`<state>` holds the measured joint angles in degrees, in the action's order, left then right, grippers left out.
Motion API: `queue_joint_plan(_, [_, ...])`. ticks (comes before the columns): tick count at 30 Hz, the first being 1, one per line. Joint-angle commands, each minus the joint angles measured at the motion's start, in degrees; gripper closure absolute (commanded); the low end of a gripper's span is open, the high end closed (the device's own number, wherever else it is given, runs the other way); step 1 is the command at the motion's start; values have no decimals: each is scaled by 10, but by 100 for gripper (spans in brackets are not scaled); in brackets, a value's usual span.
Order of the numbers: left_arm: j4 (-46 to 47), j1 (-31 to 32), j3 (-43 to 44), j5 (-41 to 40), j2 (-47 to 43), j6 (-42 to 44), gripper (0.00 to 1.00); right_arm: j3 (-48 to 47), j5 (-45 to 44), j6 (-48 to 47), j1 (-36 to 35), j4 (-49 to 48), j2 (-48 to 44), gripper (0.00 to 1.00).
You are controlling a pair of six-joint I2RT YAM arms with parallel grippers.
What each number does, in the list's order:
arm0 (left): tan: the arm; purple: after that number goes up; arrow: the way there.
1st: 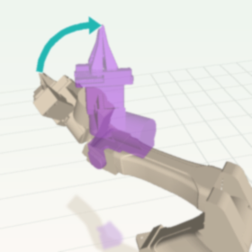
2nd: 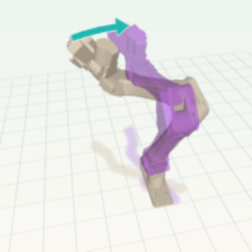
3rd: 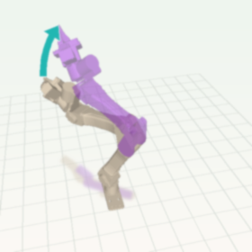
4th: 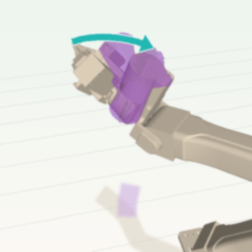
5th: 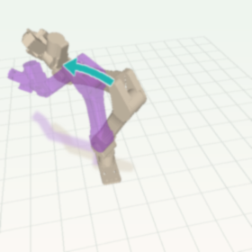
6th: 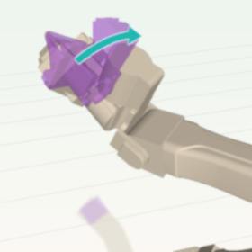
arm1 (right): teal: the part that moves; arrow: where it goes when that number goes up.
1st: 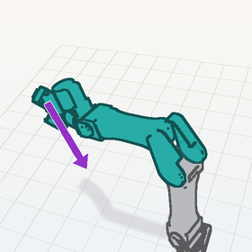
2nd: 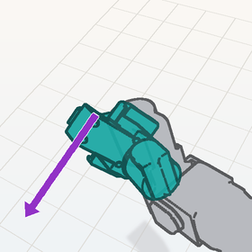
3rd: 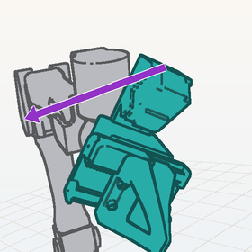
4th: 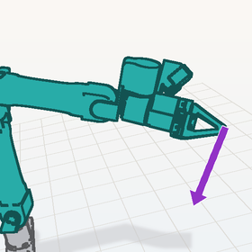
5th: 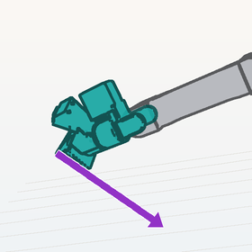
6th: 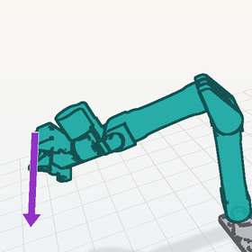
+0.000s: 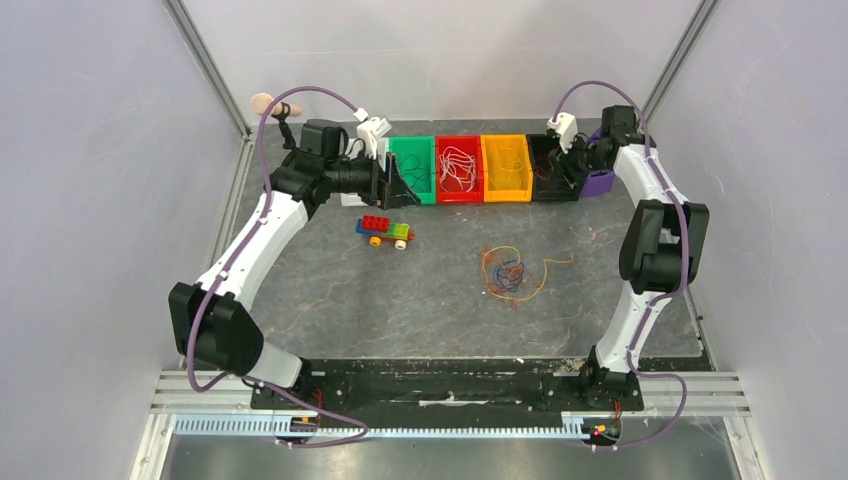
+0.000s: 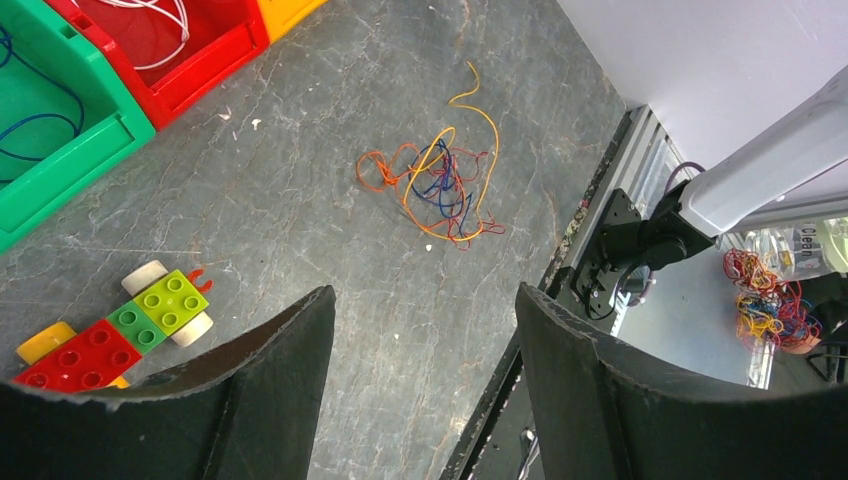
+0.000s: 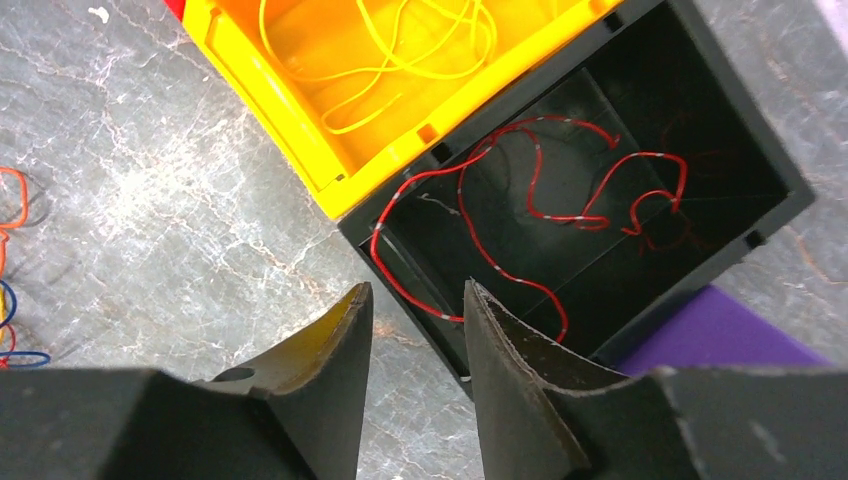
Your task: Untangle the cables
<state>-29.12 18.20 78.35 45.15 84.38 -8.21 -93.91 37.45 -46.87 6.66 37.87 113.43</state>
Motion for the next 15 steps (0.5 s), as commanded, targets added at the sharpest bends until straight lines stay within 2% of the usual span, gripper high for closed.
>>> queue_joint_plan(1, [2, 0, 6, 0, -8, 36, 27, -52, -8, -20, -1, 0, 17, 57])
queue_joint_plan(6, [0, 0, 5, -2, -6, 38, 27, -88, -19, -30, -7, 15, 49, 57])
queue_joint_plan(11, [0, 0, 2, -4, -4, 36, 27, -92, -19, -43, -9, 34, 60, 40])
queue_joint_plan(15, [0, 0, 4, -6, -2, 33, 27, -76, -14, -48, -9, 34, 52, 38])
